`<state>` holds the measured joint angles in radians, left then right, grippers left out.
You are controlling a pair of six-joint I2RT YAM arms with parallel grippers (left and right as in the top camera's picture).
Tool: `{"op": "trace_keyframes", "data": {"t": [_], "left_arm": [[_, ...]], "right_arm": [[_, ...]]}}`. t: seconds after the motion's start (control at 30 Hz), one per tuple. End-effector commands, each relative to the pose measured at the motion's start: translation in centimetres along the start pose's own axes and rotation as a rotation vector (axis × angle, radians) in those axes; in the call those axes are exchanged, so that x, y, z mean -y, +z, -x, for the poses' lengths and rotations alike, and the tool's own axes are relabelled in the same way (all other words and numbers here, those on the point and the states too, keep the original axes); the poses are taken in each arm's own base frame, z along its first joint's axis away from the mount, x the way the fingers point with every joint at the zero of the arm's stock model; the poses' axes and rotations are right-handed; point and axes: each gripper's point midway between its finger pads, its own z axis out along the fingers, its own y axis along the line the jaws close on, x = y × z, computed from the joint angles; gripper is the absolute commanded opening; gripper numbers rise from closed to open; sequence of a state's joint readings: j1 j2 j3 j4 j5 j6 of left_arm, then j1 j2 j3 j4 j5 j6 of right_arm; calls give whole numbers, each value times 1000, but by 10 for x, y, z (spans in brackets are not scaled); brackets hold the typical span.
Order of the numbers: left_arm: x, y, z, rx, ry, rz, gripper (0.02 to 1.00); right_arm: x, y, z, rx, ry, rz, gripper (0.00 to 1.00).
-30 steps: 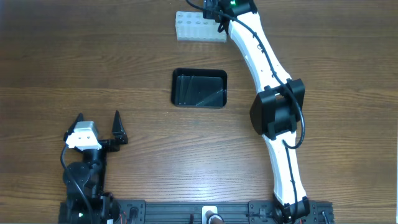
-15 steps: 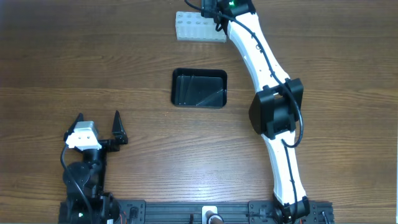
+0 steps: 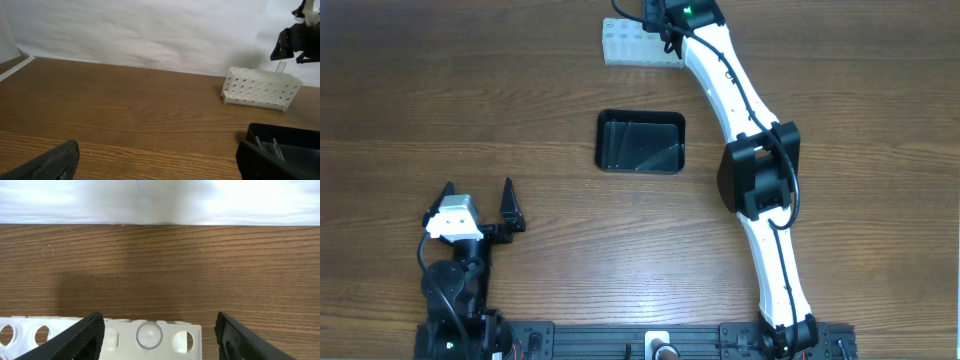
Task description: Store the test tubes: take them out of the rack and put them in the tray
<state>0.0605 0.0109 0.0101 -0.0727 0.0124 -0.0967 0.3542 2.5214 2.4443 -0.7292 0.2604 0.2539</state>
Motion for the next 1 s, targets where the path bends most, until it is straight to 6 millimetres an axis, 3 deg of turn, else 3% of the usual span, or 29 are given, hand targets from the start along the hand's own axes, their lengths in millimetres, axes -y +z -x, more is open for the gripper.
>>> {"op": "trace_keyframes", "data": {"t": [0.03,0.6,0.8,1.0], "left_arm": [[1,0,-2,-6,11,-8,998],[1,0,-2,-6,11,-8,996],[1,0,-2,-6,11,-8,998],[1,0,-2,-6,11,-8,998]], "right_arm": [[-8,13,-9,-11,-16,11,698],[-10,17,-4,16,-35,17,597],[-10,17,-4,15,-35,17,314],[-10,17,-7,6,-39,16,224]]}}
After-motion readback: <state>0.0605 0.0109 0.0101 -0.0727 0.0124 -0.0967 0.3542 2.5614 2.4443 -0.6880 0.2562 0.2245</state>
